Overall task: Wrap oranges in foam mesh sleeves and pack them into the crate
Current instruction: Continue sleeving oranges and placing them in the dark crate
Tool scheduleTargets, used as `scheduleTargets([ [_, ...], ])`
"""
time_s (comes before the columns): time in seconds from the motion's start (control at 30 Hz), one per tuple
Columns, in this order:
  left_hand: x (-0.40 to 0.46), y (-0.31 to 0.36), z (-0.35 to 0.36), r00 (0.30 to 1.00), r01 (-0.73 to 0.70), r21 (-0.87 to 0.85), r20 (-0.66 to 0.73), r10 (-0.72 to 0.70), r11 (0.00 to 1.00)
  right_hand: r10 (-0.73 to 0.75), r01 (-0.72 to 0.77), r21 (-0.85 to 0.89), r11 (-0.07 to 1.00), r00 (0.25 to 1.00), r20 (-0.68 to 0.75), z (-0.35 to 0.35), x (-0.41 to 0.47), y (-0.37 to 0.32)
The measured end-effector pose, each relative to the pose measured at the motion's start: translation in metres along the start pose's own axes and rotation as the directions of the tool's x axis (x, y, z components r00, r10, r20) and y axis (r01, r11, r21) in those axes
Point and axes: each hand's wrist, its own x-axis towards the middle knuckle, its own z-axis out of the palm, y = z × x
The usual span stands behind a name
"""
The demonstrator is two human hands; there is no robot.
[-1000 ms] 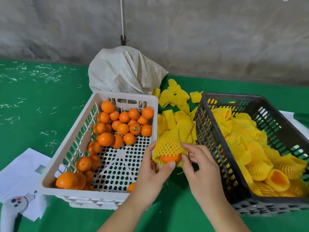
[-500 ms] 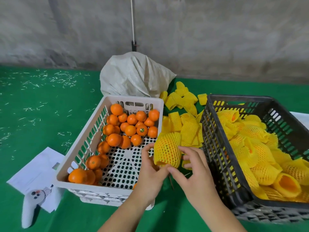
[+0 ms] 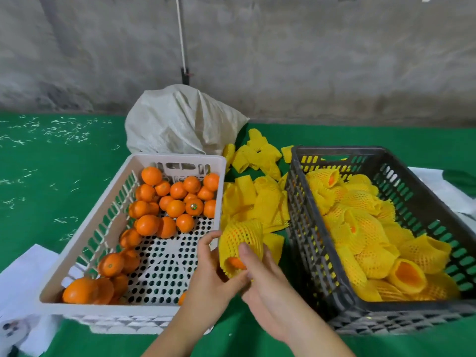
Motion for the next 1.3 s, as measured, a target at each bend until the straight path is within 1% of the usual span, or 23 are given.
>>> scheduleTargets([
  [0.07, 0.001, -0.004, 0.003, 0.998, -0.029, 0.145, 0.062, 0.020, 0.989, 0.060, -0.057, 0.076, 0.995, 0.998, -0.034, -0.010, 0.003, -0.003],
  [0.13, 0.002, -0.008, 0.004, 0.994, -0.082, 0.184, 0.089, 0.067, 0.980, 0.050, -0.043, 0.073, 0.996, 0.993, -0.104, -0.025, 0.006, -0.010],
  [0.2, 0.002, -0.010, 0.004, 0.992, -0.106, 0.140, 0.087, 0.095, 0.984, 0.006, 0.012, 0.086, 0.996, 0.979, -0.204, -0.046, 0.006, -0.026],
  [0.27, 0.004, -0.010, -0.002, 0.995, -0.085, 0.108, 0.054, 0.079, 0.991, -0.049, 0.106, 0.186, 0.977, 0.957, -0.286, -0.070, 0.002, -0.047],
  [0.4, 0.008, -0.015, -0.013, 0.997, 0.004, -0.062, -0.080, -0.009, 0.998, -0.099, 0.287, 0.533, 0.796, 0.930, -0.353, -0.114, -0.011, -0.091],
  [0.5, 0.012, -0.018, -0.015, 0.988, 0.031, -0.137, -0.148, -0.051, 0.990, -0.176, 0.406, 0.581, 0.706, 0.894, -0.412, -0.139, -0.016, -0.107],
  [0.57, 0.011, -0.017, -0.014, 0.989, 0.029, -0.121, -0.142, -0.046, 0.992, -0.141, 0.363, 0.466, 0.807, 0.884, -0.446, -0.145, -0.010, -0.103],
  [0.63, 0.010, -0.017, -0.012, 0.988, 0.030, -0.127, -0.145, -0.049, 0.991, -0.107, 0.216, 0.177, 0.960, 0.869, -0.483, -0.145, -0.001, -0.092],
  [0.7, 0.010, -0.017, -0.013, 0.985, 0.050, -0.147, -0.156, -0.074, 0.988, -0.190, 0.169, -0.088, 0.982, 0.819, -0.542, -0.142, 0.009, -0.082],
  [0.77, 0.009, -0.016, -0.016, 0.981, 0.087, -0.207, -0.154, -0.120, 0.975, -0.333, 0.181, -0.307, 0.934, 0.750, -0.572, -0.133, 0.016, -0.078],
  [0.83, 0.007, -0.011, -0.017, 0.981, 0.107, -0.250, -0.131, -0.143, 0.962, -0.519, 0.168, -0.590, 0.790, 0.694, -0.499, -0.123, 0.023, -0.075],
  [0.87, 0.006, -0.010, -0.017, 0.980, 0.115, -0.260, -0.125, -0.152, 0.959, -0.612, 0.165, -0.732, 0.661, 0.683, -0.399, -0.117, 0.028, -0.072],
  [0.93, 0.005, -0.008, -0.017, 0.976, 0.129, -0.276, -0.135, -0.171, 0.953, -0.720, 0.153, -0.944, 0.291, 0.685, -0.111, -0.104, 0.042, -0.066],
  [0.97, 0.005, -0.007, -0.016, 0.974, 0.131, -0.287, -0.141, -0.177, 0.949, -0.678, 0.149, -0.983, 0.106, 0.734, 0.039, -0.097, 0.051, -0.065],
  [1.0, 0.006, -0.006, -0.016, 0.972, 0.132, -0.304, -0.146, -0.183, 0.944, -0.546, 0.159, -0.987, -0.036, 0.824, 0.153, -0.090, 0.061, -0.065],
  [1.03, 0.006, -0.006, -0.015, 0.969, 0.133, -0.317, -0.159, -0.191, 0.939, -0.334, 0.164, -0.977, -0.133, 0.921, 0.200, -0.084, 0.073, -0.065],
  [1.07, 0.007, -0.005, -0.013, 0.965, 0.137, -0.321, -0.172, -0.199, 0.937, -0.087, 0.153, -0.965, -0.212, 0.981, 0.174, -0.079, 0.086, -0.064],
  [1.1, 0.008, -0.004, -0.012, 0.959, 0.148, -0.318, -0.183, -0.215, 0.936, 0.130, 0.139, -0.945, -0.295, 0.986, 0.105, -0.075, 0.100, -0.061],
  [1.13, 0.009, -0.003, -0.012, 0.954, 0.168, -0.334, -0.183, -0.239, 0.927, 0.285, 0.137, -0.915, -0.378, 0.958, 0.026, -0.072, 0.114, -0.056],
  [1.17, 0.011, -0.003, -0.015, 0.947, 0.192, -0.397, -0.166, -0.276, 0.898, 0.376, 0.145, -0.885, -0.443, 0.926, -0.037, -0.071, 0.128, -0.047],
  [1.23, 0.017, 0.000, -0.026, 0.915, 0.266, -0.572, -0.105, -0.391, 0.776, 0.464, 0.175, -0.820, -0.545, 0.878, -0.120, -0.076, 0.149, -0.023],
  [1.27, 0.022, 0.000, -0.035, 0.885, 0.327, -0.581, -0.088, -0.457, 0.745, 0.489, 0.190, -0.771, -0.607, 0.854, -0.175, -0.082, 0.156, -0.010],
  [1.3, 0.029, -0.001, -0.047, 0.848, 0.411, -0.506, -0.093, -0.521, 0.759, 0.486, 0.184, -0.708, -0.682, 0.838, -0.250, -0.090, 0.163, 0.003],
])
